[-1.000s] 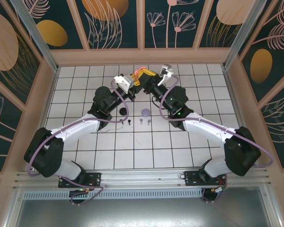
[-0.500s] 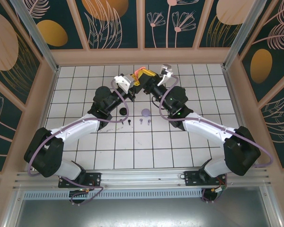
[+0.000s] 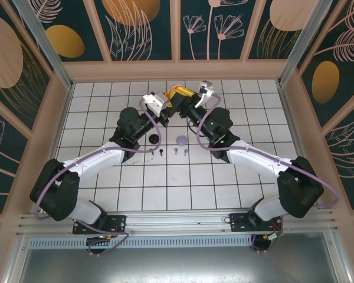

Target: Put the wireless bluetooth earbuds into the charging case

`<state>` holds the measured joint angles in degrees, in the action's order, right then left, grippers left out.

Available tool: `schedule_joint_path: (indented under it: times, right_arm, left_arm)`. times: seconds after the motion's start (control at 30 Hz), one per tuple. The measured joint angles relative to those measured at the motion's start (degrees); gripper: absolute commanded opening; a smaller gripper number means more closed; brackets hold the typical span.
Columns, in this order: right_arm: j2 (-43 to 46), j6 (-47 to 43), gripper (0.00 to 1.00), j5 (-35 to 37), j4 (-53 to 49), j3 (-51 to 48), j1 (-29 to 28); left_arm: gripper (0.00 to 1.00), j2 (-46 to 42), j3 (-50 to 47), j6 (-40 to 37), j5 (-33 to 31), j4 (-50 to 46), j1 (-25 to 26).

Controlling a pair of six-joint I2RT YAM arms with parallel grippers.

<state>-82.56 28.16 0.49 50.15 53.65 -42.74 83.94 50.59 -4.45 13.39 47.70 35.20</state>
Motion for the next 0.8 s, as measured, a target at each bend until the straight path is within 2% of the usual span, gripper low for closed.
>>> schedule_joint_path:
  times: [0.07, 0.2, 0.33, 0.57, 0.67, 0.8]
  right_arm:
    - [0.0, 0.1, 0.46, 0.1, 0.0, 0.0, 0.0]
    - [0.2, 0.5, 0.65, 0.2, -0.2, 0.1, 0.0]
    - [2.1, 0.6, 0.74, 0.1, -3.3, 0.5, 0.2]
    - [12.5, 0.5, 0.78, 1.7, -14.1, 1.0, 1.0]
    - [17.2, 1.4, 0.78, 3.1, -20.4, 2.7, 3.8]
    - [20.0, 4.6, 0.77, 3.8, -33.1, 6.6, 10.6]
  left_arm:
    - [0.0, 0.0, 0.0, 0.0, 0.0, 0.0, 0.0]
    - [0.0, 0.0, 0.0, 0.0, -0.3, -0.4, 0.0]
    - [0.0, 0.0, 0.0, 0.2, -0.2, 0.9, 0.1]
    - [0.0, -0.5, -1.5, 1.2, -0.5, 6.3, 0.3]
    - [0.0, -0.5, -1.9, 1.6, -0.5, 7.0, 0.3]
    - [0.0, -1.4, -2.6, 1.7, -0.6, 7.4, 0.3]
